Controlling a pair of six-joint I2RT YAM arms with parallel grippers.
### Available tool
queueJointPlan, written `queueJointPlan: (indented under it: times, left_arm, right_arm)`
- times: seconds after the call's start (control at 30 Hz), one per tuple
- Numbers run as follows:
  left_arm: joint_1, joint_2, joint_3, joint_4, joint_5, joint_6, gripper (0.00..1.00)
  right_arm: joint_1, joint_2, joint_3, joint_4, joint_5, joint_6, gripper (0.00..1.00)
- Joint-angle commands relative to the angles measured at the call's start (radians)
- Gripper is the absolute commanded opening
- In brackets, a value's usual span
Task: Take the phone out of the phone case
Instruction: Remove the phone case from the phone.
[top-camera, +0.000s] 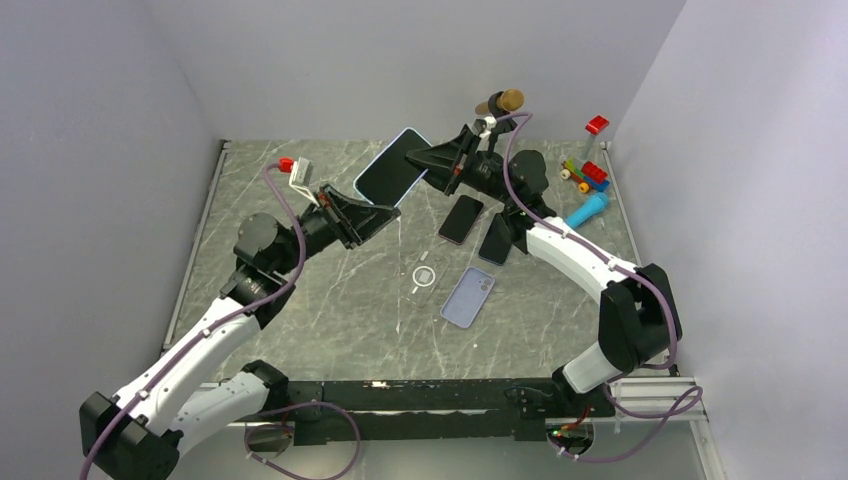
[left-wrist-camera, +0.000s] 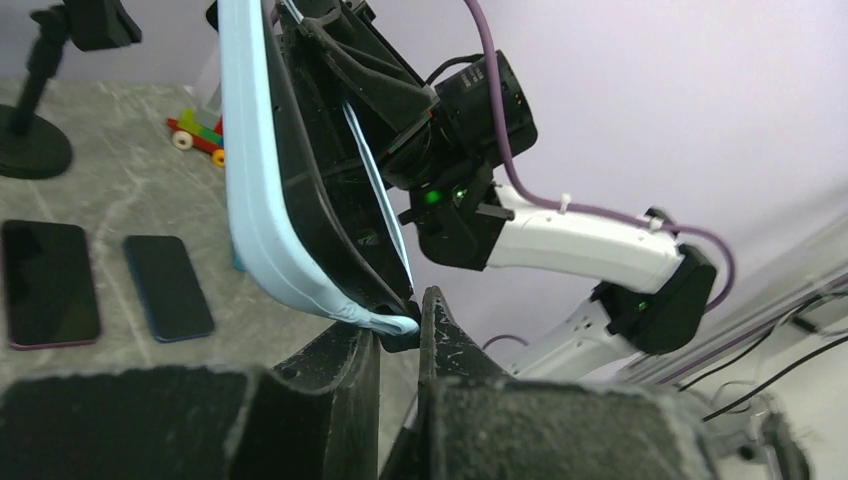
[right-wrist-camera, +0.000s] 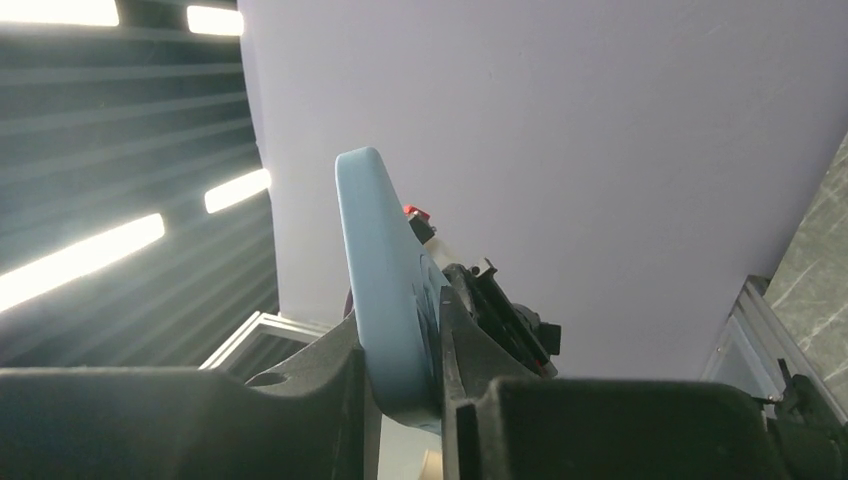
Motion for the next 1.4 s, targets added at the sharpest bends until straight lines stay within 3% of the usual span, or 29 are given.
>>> queueJointPlan:
  times: [0.0, 0.17, 0.5, 0.87, 1.2, 1.37]
  left_arm:
    - [0.018, -0.014, 0.008, -0.179, -0.014, 0.385, 0.00]
    - [0.017, -0.028, 0.054, -0.259, -0.013, 0.503, 0.00]
    - [0.016, -0.051, 0.108, -0.326, -0.053, 0.567, 0.00]
    - [0.016, -0.158, -0.100, -0.034, -0.091, 0.159, 0.00]
    - [0.018, -0.151, -0.051, -0.115, -0.153, 0.072, 0.00]
    - [0.018, -0.163, -0.111, -0.014, -0.258, -0.078, 0.00]
  right_arm:
    - [0.039, -0.062, 0.012, 0.141, -0.050, 0.357, 0.00]
    - [0.042, -0.050, -0.004, 0.151, -0.048, 0.359, 0.00]
    - [0.044, -0.029, -0.027, 0.101, -0.051, 0.334, 0.00]
    - [0.042, 0.005, -0.055, 0.127, -0.018, 0.278, 0.00]
    - [0.044, 0.020, -0.143, 0.179, 0.021, 0.277, 0.00]
    - [0.049, 0.027, -0.103, 0.019, 0.005, 0.144, 0.00]
